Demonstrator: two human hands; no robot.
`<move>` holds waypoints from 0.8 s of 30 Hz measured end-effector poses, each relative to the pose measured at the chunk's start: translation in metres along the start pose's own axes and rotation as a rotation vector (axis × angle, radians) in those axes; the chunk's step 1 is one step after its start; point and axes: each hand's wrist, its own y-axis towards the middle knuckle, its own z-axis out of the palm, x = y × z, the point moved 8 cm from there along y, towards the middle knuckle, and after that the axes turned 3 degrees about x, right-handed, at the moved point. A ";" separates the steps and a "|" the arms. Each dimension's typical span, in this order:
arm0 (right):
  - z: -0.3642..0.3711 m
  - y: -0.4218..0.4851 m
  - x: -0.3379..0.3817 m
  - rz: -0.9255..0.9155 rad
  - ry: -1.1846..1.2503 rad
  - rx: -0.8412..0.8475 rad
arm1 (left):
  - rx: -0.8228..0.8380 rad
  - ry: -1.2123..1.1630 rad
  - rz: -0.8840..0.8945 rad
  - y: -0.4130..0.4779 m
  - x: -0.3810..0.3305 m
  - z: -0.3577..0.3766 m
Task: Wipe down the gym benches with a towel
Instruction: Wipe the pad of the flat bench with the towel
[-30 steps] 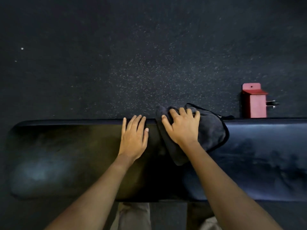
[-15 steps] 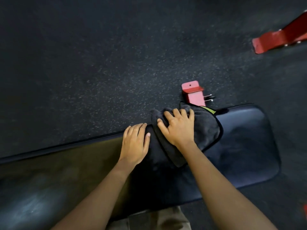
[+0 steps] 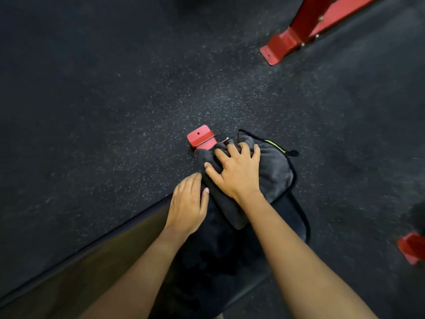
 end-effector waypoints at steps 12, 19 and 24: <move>0.011 -0.122 -0.151 0.665 0.313 0.172 | 0.005 0.077 0.267 0.013 -0.077 0.037; 0.013 -0.071 -0.135 0.643 0.336 0.230 | 0.031 0.191 0.272 0.012 -0.079 0.049; 0.011 -0.057 -0.131 0.495 0.412 0.202 | 0.026 0.173 0.287 0.012 -0.077 0.048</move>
